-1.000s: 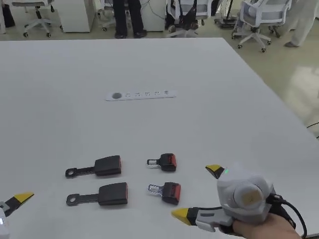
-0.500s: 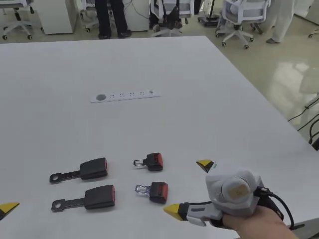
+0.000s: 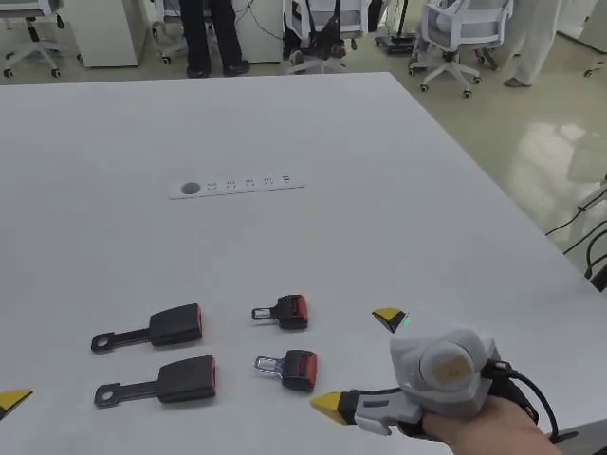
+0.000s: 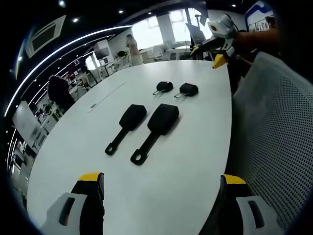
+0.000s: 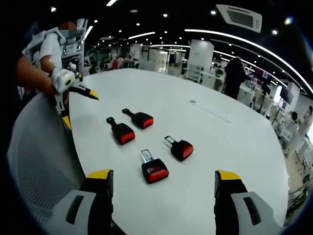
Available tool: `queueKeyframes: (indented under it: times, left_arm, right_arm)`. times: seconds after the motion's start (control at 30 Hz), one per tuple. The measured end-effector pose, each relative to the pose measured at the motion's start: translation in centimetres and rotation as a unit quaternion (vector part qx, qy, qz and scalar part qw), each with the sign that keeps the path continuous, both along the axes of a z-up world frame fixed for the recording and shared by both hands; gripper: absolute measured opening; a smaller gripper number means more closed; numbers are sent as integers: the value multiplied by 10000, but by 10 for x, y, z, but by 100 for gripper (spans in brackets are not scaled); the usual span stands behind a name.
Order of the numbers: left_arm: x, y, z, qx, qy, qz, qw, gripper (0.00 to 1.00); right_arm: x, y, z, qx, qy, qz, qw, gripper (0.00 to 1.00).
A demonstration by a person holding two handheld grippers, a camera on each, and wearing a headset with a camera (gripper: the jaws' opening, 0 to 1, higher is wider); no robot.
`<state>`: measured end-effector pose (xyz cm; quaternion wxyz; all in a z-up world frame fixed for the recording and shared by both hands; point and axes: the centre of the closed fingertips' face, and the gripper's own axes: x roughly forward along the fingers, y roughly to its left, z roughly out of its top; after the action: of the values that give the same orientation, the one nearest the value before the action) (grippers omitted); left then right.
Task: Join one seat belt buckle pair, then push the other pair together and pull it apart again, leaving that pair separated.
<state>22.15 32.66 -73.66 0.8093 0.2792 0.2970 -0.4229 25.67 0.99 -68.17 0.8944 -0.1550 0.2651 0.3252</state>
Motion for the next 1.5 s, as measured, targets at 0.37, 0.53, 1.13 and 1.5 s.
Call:
queueKeyframes:
  times: [0.37,0.53,1.13,1.5]
  left_arm:
    - [-4,-4,4,-4,16,-21,10000,100]
    - [-6,-6,5,2,28,-30,10000,100]
    - [-1,-4,13,-149,12,161,9998,99]
    - [4,1,18,-121,-87,277,9995,99]
  right_arm:
    - [0,1,-3,-35,20,24,10000,86]
    - [-1,2,-3,-58,31,55,10000,86]
    - [0,10,-2,-214,18,261,9994,85]
    - [3,18,-7,-330,29,427,9985,84]
